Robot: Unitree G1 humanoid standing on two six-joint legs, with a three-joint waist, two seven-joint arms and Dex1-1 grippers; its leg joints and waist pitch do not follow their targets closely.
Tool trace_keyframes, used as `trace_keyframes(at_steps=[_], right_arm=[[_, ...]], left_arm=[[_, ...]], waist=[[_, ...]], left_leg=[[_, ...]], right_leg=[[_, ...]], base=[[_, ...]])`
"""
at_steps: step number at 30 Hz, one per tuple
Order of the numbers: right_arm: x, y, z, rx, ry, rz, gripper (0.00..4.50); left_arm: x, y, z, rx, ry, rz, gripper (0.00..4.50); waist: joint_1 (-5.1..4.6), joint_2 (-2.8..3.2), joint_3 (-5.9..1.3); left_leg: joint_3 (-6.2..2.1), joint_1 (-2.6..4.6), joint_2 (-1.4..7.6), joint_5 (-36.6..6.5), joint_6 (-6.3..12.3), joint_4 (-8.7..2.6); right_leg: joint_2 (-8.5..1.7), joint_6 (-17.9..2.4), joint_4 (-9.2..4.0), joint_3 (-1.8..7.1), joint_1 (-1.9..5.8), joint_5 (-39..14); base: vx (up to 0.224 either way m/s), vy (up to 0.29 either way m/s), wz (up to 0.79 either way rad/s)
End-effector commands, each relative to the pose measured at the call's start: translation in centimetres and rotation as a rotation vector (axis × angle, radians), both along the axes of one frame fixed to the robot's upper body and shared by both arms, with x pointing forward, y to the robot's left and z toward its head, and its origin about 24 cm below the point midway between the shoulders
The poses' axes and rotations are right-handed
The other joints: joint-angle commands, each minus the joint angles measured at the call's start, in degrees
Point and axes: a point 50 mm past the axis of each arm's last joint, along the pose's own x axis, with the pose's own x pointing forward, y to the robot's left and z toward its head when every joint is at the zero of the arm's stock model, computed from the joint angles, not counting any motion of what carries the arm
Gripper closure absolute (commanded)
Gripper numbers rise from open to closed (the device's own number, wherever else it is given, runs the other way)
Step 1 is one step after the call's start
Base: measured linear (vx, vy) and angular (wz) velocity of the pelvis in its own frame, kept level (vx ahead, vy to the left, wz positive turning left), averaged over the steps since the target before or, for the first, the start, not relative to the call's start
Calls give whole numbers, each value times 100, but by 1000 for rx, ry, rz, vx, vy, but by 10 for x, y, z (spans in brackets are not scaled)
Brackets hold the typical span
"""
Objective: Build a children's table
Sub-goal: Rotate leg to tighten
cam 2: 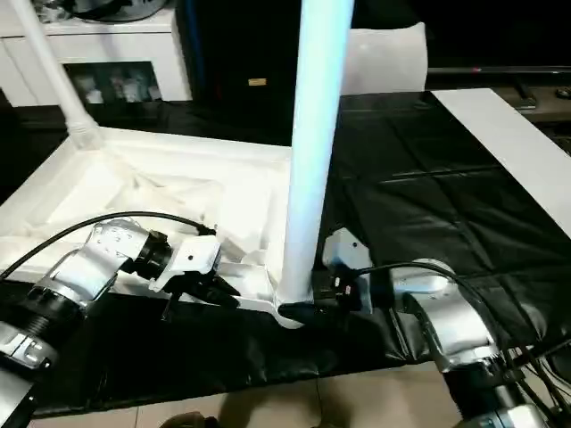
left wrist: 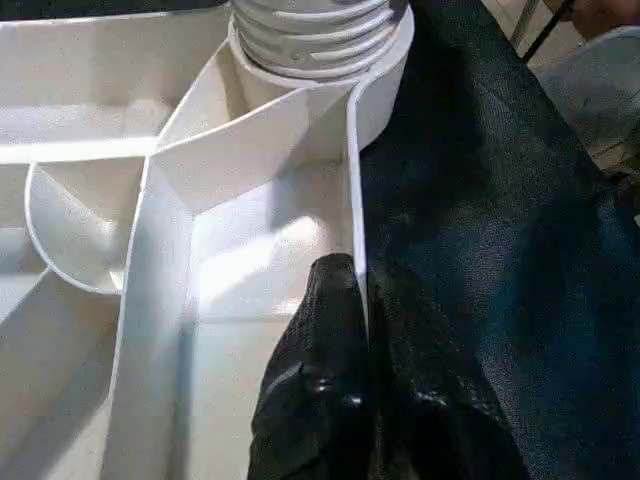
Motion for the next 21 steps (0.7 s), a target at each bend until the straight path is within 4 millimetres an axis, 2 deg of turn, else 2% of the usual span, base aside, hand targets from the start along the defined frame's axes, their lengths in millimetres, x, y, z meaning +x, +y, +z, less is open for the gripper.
trace_keyframes(at_steps=[1, 4, 5, 10, 18, 19, 21], right_arm=[[2, 1, 1, -21, -17, 27, 89], [3, 3, 1, -22, -18, 41, 118], [3, 3, 0, -24, -17, 47, 127], [4, 4, -1, -21, -17, 56, 167], [-3, 12, -4, 52, 34, 38, 178], [-4, 14, -4, 76, 46, 21, 178], [-4, 22, -6, 121, 56, -50, 178]], left_arm=[[-4, -6, -3, 35, 15, -80, 450], [-4, -6, -4, 32, 14, -84, 450], [-4, -6, -4, 31, 13, -84, 450], [-4, -5, -4, 32, 8, -81, 450], [-3, -7, -4, -16, 18, -16, 450], [-2, -9, -4, -31, 16, 12, 450], [1, -14, -5, -55, 23, 105, 450]], waist=[[-20, -37, -358], [-22, -34, -365], [-23, -53, -364], [-11, -47, -367], [-11, -49, -374], [3, 17, -367], [-18, -9, -363]], left_leg=[[-78, 88, 348, -1115, 267, -386], [-81, 83, 348, -1061, 277, -381], [-79, 84, 349, -1063, 286, -382], [-78, 77, 345, -1010, 322, -374], [-78, 73, 344, -977, 336, -370], [-81, 87, 349, -1000, 319, -374], [-80, 92, 361, -1089, 256, -392]], right_leg=[[-424, -1481, -389, 260, 230, -822], [-424, -1473, -378, 258, 232, -760], [-420, -1474, -381, 256, 232, -758], [-425, -1469, -375, 257, 238, -734], [-418, -1486, -362, 252, 245, -681], [-418, -1510, -360, 255, 234, -699], [-417, -1504, -377, 262, 231, -748]], base=[[0, 0, 0], [0, 0, 0], [0, 0, 0], [0, 0, 0], [0, 0, 0], [0, 0, 0], [0, 0, 0]])
